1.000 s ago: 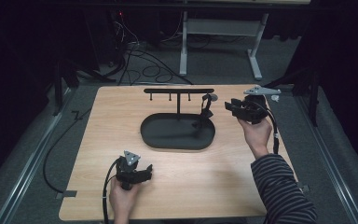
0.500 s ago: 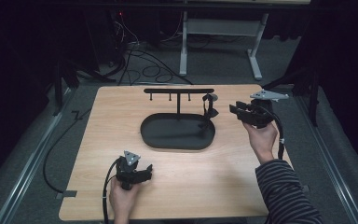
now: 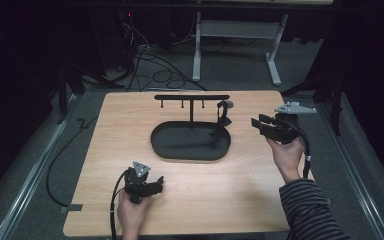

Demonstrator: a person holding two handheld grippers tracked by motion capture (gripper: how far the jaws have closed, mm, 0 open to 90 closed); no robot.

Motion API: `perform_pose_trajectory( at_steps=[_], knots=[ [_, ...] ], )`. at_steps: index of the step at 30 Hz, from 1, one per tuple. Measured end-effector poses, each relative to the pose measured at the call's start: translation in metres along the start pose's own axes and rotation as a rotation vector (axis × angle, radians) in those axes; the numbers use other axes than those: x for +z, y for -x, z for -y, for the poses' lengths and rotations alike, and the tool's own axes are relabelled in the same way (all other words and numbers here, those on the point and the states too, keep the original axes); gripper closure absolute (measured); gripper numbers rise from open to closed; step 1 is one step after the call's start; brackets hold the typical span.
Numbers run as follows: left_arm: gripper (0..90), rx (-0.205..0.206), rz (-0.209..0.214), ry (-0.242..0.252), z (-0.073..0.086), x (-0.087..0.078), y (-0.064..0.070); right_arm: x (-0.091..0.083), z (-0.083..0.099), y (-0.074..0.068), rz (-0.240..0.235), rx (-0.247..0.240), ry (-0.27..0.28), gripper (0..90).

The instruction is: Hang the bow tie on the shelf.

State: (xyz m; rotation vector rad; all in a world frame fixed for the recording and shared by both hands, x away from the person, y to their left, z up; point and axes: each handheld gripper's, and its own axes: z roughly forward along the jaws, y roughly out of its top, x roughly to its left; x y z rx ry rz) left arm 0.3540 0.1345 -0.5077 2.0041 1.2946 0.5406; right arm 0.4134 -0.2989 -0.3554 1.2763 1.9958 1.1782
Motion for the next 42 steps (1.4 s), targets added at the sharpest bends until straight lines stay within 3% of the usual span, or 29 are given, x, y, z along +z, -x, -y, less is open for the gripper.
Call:
perform_pose_trajectory(
  at_steps=[42],
  knots=[
    [17.8,0.000,0.000,0.001,0.000,0.000,0.000,-0.030,0.039,0.014,0.012,0.062,0.029,62.0]
  ],
)
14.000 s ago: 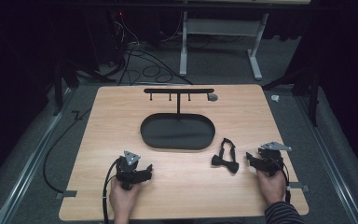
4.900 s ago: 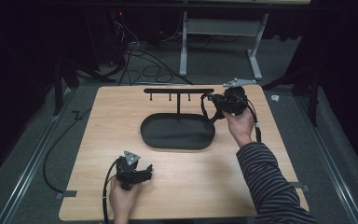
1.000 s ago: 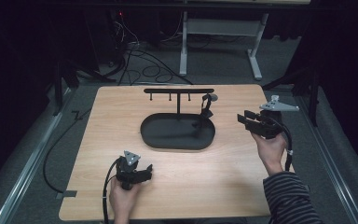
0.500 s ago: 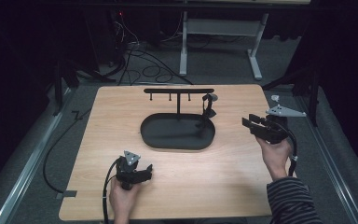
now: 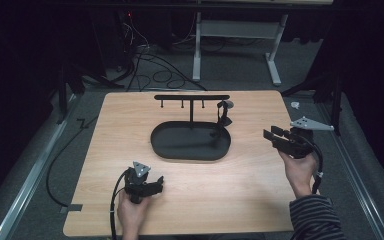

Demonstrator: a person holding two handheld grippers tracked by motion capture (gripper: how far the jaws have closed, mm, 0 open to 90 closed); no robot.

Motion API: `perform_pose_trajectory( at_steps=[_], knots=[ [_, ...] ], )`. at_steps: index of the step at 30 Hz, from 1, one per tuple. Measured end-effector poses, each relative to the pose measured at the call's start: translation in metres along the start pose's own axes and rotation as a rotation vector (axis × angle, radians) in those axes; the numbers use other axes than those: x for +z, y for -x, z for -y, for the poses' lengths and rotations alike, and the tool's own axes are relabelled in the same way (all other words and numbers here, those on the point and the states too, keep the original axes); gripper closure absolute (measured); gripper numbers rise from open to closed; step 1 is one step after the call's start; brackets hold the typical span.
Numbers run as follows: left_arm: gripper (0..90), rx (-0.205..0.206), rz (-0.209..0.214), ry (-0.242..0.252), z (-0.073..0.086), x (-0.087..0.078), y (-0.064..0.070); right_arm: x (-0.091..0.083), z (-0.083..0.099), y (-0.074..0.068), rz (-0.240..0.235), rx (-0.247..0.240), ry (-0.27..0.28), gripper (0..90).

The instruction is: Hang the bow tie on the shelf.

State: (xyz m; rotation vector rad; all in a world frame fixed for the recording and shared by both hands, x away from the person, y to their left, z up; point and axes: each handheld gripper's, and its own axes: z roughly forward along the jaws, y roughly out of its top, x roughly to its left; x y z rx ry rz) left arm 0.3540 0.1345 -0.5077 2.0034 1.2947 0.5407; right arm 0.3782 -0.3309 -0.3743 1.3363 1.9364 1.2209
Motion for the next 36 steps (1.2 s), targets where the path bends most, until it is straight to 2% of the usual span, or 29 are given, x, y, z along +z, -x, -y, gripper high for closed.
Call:
perform_pose_trajectory(
  at_steps=[19,36],
  knots=[
    [17.8,0.000,0.000,0.000,0.000,0.000,0.000,-0.007,0.018,0.004,0.008,0.023,-0.004,59.1],
    [17.8,0.000,0.001,-0.002,0.000,0.000,0.000,-0.012,0.039,0.010,0.016,0.068,-0.017,58.3]
  ],
)
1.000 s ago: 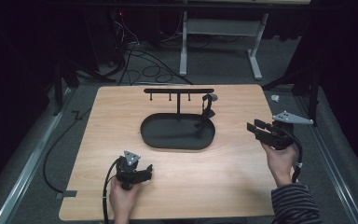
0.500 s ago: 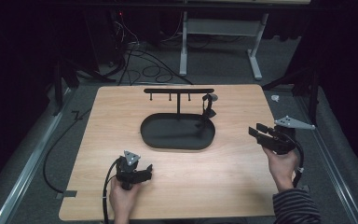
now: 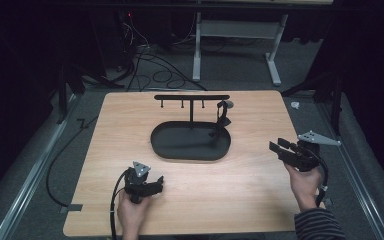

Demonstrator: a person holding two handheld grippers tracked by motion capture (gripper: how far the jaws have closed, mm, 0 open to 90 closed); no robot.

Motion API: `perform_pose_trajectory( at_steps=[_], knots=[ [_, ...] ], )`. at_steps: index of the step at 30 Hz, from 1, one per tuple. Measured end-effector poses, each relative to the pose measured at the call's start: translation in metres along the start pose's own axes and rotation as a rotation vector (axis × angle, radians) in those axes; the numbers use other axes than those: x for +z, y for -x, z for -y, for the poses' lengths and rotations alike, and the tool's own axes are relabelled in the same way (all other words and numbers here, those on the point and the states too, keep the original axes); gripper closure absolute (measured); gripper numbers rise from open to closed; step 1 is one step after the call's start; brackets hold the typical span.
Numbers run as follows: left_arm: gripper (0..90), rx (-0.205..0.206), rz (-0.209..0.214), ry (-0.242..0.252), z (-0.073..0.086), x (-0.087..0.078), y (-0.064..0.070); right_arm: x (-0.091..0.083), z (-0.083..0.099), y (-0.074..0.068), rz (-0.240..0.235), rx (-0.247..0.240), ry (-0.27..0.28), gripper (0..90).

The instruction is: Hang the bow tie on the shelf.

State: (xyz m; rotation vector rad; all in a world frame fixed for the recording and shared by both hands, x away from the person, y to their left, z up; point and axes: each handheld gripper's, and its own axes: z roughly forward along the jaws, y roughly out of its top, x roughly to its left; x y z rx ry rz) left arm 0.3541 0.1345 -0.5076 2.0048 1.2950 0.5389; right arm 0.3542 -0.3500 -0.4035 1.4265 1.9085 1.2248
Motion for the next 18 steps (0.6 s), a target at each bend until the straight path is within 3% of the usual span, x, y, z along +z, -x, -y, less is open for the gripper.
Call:
perform_pose_trajectory(
  at_steps=[18],
  knots=[
    [17.8,-0.001,0.000,0.000,0.000,0.000,0.000,0.005,0.017,-0.002,-0.009,0.015,-0.034,57.2]
  ],
)
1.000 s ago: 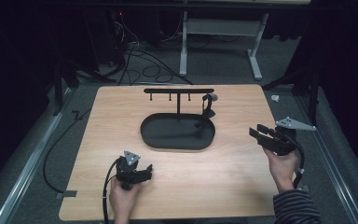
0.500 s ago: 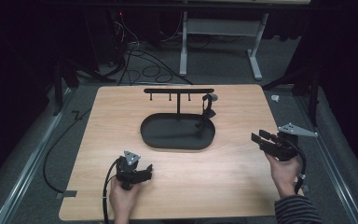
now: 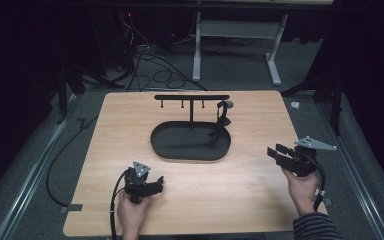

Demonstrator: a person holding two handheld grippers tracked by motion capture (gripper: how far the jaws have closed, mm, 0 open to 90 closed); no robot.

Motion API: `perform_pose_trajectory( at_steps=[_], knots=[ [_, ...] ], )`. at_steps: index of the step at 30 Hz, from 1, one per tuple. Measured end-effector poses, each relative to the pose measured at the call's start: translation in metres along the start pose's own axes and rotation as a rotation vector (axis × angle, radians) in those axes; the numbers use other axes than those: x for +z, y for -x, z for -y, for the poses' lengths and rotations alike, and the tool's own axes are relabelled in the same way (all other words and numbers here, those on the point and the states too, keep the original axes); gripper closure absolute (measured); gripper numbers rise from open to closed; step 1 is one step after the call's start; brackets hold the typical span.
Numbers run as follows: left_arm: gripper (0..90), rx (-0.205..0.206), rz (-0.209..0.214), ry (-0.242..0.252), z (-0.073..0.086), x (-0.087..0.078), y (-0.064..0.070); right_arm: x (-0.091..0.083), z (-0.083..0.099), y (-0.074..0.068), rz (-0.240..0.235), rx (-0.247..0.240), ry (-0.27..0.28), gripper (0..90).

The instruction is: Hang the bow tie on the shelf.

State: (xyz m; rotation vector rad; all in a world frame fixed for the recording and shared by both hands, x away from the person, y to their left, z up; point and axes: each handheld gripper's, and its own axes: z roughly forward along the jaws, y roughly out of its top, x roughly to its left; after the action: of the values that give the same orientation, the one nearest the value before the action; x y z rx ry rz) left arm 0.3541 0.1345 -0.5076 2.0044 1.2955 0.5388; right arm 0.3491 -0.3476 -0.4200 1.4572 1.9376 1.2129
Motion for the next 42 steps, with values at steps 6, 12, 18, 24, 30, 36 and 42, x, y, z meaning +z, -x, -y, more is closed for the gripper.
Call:
perform_pose_trajectory(
  at_steps=[6,12,18,24,30,36,42],
  knots=[
    [17.8,0.000,0.000,0.000,0.000,0.000,0.000,0.003,0.008,0.000,-0.002,0.005,-0.018,57.0],
    [17.8,0.000,0.000,0.000,0.000,0.000,0.000,0.008,0.015,-0.001,-0.003,0.015,-0.036,56.2],
    [17.8,0.000,0.000,0.000,0.000,0.000,0.000,0.013,0.022,-0.003,-0.005,0.027,-0.053,56.2],
    [17.8,0.000,0.000,0.000,0.000,0.000,0.000,0.019,0.026,-0.005,-0.008,0.028,-0.066,56.1],
    [17.8,0.000,0.001,0.000,0.000,0.000,0.000,0.023,0.029,-0.007,-0.006,0.016,-0.080,56.0],
    [17.8,0.000,0.000,0.000,0.000,0.000,0.000,0.028,0.036,-0.008,-0.008,0.025,-0.097,55.7],
    [17.8,0.000,0.000,0.000,0.000,0.000,0.000,0.033,0.043,-0.010,0.000,0.011,-0.116,55.0]
  ],
)
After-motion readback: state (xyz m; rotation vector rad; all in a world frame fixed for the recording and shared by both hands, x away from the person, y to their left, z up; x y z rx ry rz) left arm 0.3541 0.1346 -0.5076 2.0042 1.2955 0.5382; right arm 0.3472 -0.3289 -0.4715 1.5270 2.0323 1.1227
